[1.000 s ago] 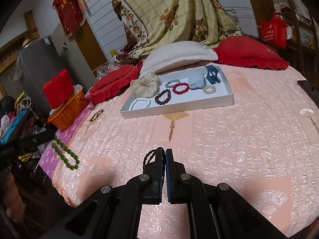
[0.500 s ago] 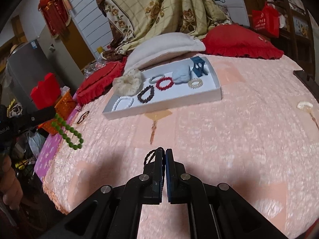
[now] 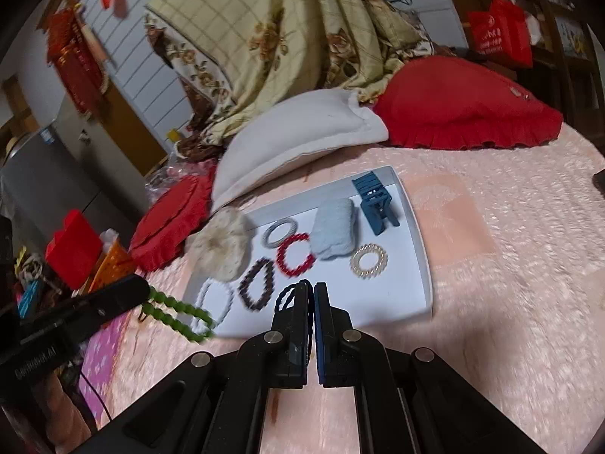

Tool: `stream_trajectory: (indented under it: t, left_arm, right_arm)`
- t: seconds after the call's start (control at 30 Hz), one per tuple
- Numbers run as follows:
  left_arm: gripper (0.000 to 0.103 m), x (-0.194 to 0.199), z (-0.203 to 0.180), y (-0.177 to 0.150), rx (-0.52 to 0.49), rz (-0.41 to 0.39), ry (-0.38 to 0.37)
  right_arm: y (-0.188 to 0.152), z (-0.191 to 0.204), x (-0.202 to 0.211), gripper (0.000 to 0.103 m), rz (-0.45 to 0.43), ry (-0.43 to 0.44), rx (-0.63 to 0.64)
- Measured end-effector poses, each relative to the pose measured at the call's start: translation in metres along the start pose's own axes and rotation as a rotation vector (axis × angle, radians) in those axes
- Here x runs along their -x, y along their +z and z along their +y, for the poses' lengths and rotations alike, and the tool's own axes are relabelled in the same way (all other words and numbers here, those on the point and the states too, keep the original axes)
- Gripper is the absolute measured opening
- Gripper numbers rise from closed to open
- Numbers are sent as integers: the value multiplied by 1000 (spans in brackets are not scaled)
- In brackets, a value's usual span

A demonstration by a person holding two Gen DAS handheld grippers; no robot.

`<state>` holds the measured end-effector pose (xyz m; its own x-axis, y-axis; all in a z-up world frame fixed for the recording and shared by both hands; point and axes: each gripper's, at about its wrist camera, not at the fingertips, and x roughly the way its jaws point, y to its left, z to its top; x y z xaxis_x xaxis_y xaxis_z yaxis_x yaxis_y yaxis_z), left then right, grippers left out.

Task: Organize jewelry
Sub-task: 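Release the green bracelet in the tray while right tool releases the black ties there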

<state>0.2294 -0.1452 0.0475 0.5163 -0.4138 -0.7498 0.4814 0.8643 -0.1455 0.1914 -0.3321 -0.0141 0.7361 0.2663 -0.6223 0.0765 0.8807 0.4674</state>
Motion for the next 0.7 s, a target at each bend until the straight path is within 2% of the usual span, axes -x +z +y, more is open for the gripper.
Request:
stream_trajectory:
  t: [0.1, 0.3, 0.57, 0.7]
  left_arm:
    - [8, -39, 4, 4, 12, 68, -4]
    - [8, -91, 13, -4, 27, 155, 48]
    - [8, -113, 17, -28, 40, 221, 26]
    - [8, -108, 14, -36, 47, 199, 33]
  right_arm:
    - [6, -12, -22, 3, 28, -6, -39]
    - [6, -31, -59, 3, 94, -11, -101]
    - [-5, -31, -71, 3, 132, -12, -76]
    - [-13, -32, -70, 3, 143, -10, -65]
